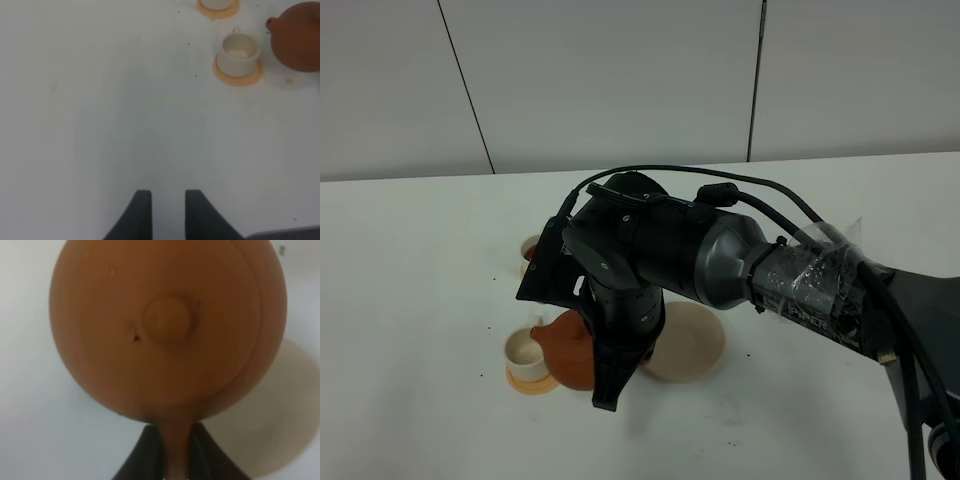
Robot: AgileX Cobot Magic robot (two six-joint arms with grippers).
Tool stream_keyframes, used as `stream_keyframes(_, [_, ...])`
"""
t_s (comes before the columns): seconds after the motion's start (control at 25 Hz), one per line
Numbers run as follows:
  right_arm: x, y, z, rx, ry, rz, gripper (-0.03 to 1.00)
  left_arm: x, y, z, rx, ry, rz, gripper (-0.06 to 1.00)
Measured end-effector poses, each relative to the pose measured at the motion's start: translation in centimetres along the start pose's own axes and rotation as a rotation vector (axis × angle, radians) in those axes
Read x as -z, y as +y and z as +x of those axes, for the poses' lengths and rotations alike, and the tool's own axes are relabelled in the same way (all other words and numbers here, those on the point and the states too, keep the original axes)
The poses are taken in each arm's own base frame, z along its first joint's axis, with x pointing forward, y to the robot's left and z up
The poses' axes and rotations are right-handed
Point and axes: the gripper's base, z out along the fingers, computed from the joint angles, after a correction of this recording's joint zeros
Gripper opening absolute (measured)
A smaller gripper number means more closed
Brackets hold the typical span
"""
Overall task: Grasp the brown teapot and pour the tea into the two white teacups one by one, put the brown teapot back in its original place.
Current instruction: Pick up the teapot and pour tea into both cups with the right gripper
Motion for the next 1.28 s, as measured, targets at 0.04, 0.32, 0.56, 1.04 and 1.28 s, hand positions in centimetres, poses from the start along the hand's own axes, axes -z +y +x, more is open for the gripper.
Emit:
stream_keyframes(0.04, [0.0,-0.1,0.1,0.008,0.008,0.016,0.10,0.0,0.0,0.0,0.000,0.000,0.000,0.23])
stream_keyframes(0.32, [0.2,-1.0,0.4,0.067,0.077,0.160,0.10,0.0,0.0,0.0,0.000,0.000,0.000,0.23])
stream_keyframes(0.56, [0.7,0.4,-0.6,0.127,0.105,0.266,0.10,0.0,0.0,0.0,0.000,0.000,0.000,0.23])
stream_keyframes(1.04, [-1.4,2.6,-1.8,0.182,0.168,0.338,0.10,0.0,0.0,0.0,0.000,0.000,0.000,0.23])
stream_keyframes(1.28, [-2.2,3.8,-2.1,0.211,0.212,0.389,0.10,0.0,0.0,0.0,0.000,0.000,0.000,0.23])
